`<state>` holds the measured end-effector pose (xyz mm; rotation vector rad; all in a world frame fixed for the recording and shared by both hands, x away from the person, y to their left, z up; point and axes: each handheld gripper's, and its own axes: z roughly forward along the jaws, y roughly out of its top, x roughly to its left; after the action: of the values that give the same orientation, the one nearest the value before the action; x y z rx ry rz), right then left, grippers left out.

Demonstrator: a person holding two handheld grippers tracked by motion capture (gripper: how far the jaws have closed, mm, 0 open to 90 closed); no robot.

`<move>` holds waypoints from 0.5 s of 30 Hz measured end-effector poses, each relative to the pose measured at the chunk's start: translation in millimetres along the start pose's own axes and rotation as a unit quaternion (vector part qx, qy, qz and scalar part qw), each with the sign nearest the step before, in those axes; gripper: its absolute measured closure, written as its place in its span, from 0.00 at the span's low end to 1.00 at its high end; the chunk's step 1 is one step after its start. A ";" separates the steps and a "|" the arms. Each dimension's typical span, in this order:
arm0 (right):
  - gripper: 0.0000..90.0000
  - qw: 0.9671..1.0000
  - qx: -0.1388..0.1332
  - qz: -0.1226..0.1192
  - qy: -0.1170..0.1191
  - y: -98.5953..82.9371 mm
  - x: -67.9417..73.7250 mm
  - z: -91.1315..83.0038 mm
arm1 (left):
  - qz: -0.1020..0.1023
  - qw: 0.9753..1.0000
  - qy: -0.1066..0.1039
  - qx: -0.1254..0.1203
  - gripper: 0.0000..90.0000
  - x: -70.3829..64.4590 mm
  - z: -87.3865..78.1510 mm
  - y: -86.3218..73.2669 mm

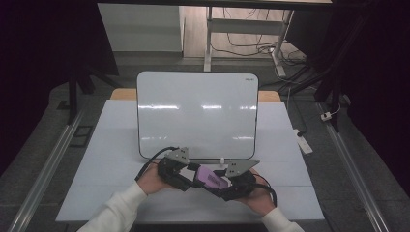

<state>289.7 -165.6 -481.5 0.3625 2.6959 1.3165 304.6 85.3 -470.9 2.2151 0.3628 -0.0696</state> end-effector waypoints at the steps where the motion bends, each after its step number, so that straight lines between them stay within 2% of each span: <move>1: 0.45 1.000 -0.001 0.004 0.000 -0.1 -0.4 0.3 | -0.003 1.000 0.001 -0.001 0.43 0.3 -0.4 0.0; 4: 0.42 1.000 -0.008 0.012 -0.011 0.5 0.0 1.2 | -0.017 1.000 0.003 -0.011 0.44 2.2 -2.3 -0.8; 6: 0.35 0.999 -0.013 0.014 -0.032 1.4 1.6 0.6 | -0.025 1.000 0.010 -0.015 0.44 3.8 -4.2 -1.3; 8: 0.35 0.999 -0.013 0.015 -0.048 0.9 1.4 -1.5 | -0.031 0.999 0.015 -0.018 0.44 5.9 -6.4 -2.2; 11: 0.35 0.997 -0.024 0.021 -0.077 -1.3 0.5 -6.0 | -0.064 0.997 0.030 -0.026 0.44 10.3 -8.2 -3.6; 13: 0.35 0.994 -0.027 0.014 -0.101 -0.5 2.9 -8.2 | -0.091 0.995 0.033 -0.035 0.44 14.4 -9.1 -5.6; 15: 0.37 0.992 -0.028 0.003 -0.124 1.4 7.2 -9.1 | -0.108 0.993 0.036 -0.042 0.44 17.0 -9.6 -7.3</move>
<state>281.1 -169.8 -474.8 0.4916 2.4501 1.2546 318.1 101.0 -473.5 2.0930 0.6335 -0.0908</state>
